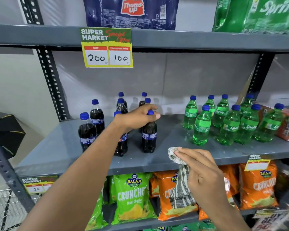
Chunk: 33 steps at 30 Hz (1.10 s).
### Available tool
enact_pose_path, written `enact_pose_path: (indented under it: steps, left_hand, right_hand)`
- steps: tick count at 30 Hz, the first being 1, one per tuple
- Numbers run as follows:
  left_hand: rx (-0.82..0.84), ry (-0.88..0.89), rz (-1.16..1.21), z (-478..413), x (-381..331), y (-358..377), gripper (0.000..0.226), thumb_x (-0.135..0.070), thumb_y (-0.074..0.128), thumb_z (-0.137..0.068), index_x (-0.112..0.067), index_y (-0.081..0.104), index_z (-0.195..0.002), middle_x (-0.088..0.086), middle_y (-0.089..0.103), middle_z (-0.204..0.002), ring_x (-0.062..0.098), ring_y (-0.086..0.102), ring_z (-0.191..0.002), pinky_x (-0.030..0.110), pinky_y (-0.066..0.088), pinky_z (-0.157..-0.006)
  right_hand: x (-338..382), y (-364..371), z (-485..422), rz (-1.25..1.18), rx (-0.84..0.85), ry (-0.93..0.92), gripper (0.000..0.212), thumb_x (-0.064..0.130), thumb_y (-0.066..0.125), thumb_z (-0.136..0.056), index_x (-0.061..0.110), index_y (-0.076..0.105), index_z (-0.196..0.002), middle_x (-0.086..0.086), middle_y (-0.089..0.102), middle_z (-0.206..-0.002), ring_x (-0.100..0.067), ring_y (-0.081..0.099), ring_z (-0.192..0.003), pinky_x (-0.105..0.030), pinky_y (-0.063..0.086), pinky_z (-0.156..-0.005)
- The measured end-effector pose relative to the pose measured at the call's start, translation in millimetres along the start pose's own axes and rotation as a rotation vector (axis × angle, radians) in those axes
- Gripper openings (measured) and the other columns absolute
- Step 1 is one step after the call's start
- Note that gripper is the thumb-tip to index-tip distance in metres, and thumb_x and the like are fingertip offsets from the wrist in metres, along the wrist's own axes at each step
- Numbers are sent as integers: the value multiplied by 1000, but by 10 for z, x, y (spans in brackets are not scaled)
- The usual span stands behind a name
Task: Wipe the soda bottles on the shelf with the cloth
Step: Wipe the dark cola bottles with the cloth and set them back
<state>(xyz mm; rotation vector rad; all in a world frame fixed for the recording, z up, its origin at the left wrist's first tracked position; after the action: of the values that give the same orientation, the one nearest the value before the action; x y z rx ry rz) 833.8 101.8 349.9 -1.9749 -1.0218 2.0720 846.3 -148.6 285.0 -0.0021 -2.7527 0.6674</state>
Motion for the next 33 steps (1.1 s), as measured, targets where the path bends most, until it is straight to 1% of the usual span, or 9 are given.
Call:
enact_pose_path:
  steps: [4, 8, 13, 19, 21, 23, 27, 30, 33]
  left_hand:
    - [103, 21, 89, 52, 65, 13, 44, -12, 50, -107, -12, 38, -149, 3, 55, -149, 13, 47, -136, 23, 35, -105]
    - [52, 94, 116, 90, 49, 20, 30, -20, 58, -104, -18, 57, -133, -2, 68, -134, 1, 58, -126, 14, 42, -99]
    - [-179, 148, -34, 71, 50, 76, 23, -36, 64, -99, -22, 70, -116, 0, 74, -119, 12, 65, -117, 36, 48, -107]
    - [-203, 297, -153, 140, -68, 279, 35, -37, 52, -105, -4, 62, -114, 9, 68, -131, 15, 61, -124, 35, 47, -106]
    - [-224, 327, -16, 186, -61, 254, 38, -37, 51, -105, -1, 60, -108, 14, 70, -127, 16, 62, -123, 35, 46, -106]
    - [-235, 359, 226, 265, -90, 224, 38, -38, 51, -104, -3, 63, -112, 4, 73, -127, 13, 63, -124, 30, 47, -107]
    - [-160, 467, 702, 405, -299, 245, 27, -34, 54, -102, -16, 75, -98, 13, 73, -125, 29, 65, -124, 36, 51, -104]
    - [-71, 490, 940, 479, -450, 331, 23, -37, 63, -97, -18, 75, -91, 20, 73, -123, 31, 66, -123, 35, 53, -98]
    - [9, 498, 1077, 533, -556, 434, 27, -40, 72, -90, -14, 74, -96, 25, 70, -126, 32, 64, -125, 38, 52, -100]
  right_hand:
    - [-64, -4, -2, -10, -6, 11, 67, -37, 61, -68, 10, 75, -114, 6, 70, -114, -25, 62, -102, -19, 46, -98]
    - [-80, 18, -8, -13, -14, 1, 66, -37, 61, -68, 9, 75, -113, 4, 71, -113, -27, 64, -102, -25, 50, -96]
    - [-66, 36, -28, -42, -14, -5, 66, -37, 61, -69, 9, 75, -114, 4, 71, -114, -28, 63, -102, -28, 51, -94]
    - [-10, 4, -84, -61, -5, 5, 67, -36, 61, -69, 10, 74, -116, 4, 71, -113, -25, 62, -102, -25, 50, -96]
    - [-4, -49, -113, -44, -25, -3, 67, -36, 61, -69, 10, 74, -116, 5, 70, -114, -24, 62, -103, -25, 50, -95]
    - [25, -134, -162, -13, -58, -37, 61, -32, 59, -74, 8, 74, -117, 5, 70, -116, -24, 61, -104, -26, 51, -94]
    - [256, -318, -356, 52, -122, -138, 37, 5, 39, -104, 4, 71, -121, -2, 71, -118, -26, 61, -101, -32, 53, -90]
    - [506, -382, -529, 97, -145, -169, 33, 7, 43, -103, 1, 71, -120, -8, 70, -116, -28, 60, -98, -35, 51, -90]
    - [743, -400, -691, 111, -143, -143, 31, 7, 49, -97, 4, 71, -118, -7, 69, -114, -27, 57, -93, -33, 49, -89]
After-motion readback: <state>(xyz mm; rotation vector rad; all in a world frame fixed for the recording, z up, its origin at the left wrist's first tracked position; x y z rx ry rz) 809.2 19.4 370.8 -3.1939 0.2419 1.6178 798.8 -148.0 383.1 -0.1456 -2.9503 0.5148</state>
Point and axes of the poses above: each hand's wrist, its own z-axis away from the middle knuckle, its own y-axis out of the palm, x = y × z, the point moved 6 cm from there along -z, towards the middle knuckle
